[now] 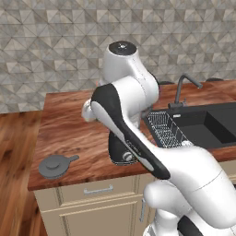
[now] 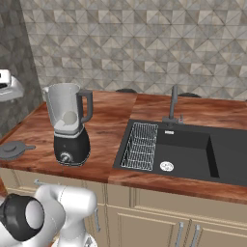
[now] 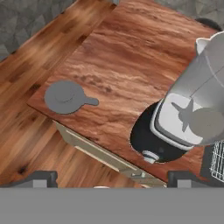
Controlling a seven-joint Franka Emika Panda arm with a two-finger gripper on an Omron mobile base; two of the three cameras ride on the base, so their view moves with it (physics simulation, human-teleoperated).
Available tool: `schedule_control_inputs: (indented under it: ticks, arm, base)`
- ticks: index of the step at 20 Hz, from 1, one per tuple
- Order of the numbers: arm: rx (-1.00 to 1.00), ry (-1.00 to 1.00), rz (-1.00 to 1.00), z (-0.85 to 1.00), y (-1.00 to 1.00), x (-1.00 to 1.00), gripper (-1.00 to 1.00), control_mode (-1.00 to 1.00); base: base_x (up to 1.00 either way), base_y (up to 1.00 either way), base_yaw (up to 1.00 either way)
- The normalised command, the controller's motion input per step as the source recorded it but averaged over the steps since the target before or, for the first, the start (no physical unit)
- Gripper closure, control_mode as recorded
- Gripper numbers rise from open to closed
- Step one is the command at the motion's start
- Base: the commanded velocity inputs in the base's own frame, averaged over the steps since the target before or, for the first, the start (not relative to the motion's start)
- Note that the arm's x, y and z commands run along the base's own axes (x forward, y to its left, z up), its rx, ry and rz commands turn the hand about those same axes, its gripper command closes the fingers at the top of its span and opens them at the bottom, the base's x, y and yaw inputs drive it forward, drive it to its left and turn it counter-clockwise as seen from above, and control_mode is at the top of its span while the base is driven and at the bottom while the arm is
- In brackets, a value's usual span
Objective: Open the blender lid, put the orange in the blender, close the lid, and start the blender.
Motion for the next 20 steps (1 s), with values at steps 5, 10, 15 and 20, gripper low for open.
schedule_control_inputs:
  ticks: [5,10,15,20]
  arm:
    - [-0.06,0.03,0.08,-0.45,1.0,-0.25,-1.0,-1.0]
    - [-0.02,0.07,0.04,-0.54,0.54,0.03,-1.0,-1.0]
    - [-0.01,0.12,0.01,-0.63,0.22,0.19,-1.0,-1.0]
    - [0.0,0.08,0.01,-0.69,0.24,0.15,-1.0,-1.0]
  base:
    - [0.0,0.0,0.0]
    - [0.0,0.0,0.0]
    - [0.0,0.0,0.0]
    - [0.0,0.0,0.0]
